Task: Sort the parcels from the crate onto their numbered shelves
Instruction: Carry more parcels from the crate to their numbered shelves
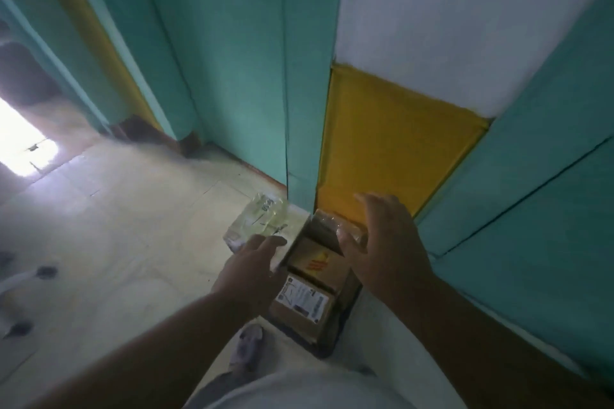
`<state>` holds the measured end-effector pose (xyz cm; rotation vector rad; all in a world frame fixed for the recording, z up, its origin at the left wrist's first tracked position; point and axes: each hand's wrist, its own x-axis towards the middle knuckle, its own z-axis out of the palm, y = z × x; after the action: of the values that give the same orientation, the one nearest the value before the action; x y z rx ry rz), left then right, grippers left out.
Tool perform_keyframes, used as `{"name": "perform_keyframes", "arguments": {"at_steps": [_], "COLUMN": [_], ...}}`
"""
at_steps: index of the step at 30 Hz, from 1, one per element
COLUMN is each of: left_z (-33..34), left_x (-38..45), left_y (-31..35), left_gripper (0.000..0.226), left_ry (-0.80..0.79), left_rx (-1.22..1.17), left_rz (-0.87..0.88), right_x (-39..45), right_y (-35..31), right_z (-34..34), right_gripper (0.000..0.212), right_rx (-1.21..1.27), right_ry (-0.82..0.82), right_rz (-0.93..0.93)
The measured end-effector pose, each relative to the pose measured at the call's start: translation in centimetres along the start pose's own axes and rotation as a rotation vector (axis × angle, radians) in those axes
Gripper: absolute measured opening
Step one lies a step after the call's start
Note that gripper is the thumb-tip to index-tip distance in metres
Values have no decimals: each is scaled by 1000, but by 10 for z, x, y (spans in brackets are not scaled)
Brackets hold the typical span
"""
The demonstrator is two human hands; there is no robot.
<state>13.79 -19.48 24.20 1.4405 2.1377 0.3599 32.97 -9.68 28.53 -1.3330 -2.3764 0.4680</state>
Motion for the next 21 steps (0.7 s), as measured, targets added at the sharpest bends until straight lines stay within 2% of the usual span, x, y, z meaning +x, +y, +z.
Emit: {"name": "perform_keyframes", "arguments": {"at_steps": [6, 12, 17, 21], "left_z": [-20, 40, 108, 149], "left_x": [91, 181, 250, 317], "left_y": [-35, -40, -48, -48], "left_gripper": [49, 42, 38, 36], "left_ry": [-195, -353, -390, -341], "left_rx": [68, 25, -19, 61], "left_rz": [137, 167, 151, 205], "right_x": [19, 19, 38, 63], "right_y": [-17, 39, 99, 154], "right_z": [41, 110, 184, 232], "right_gripper": [56, 58, 55, 55], "right_rx": [8, -35, 13, 10], "right_ry": [61, -17, -58, -71], "right_rz": [263, 555, 633, 684]}}
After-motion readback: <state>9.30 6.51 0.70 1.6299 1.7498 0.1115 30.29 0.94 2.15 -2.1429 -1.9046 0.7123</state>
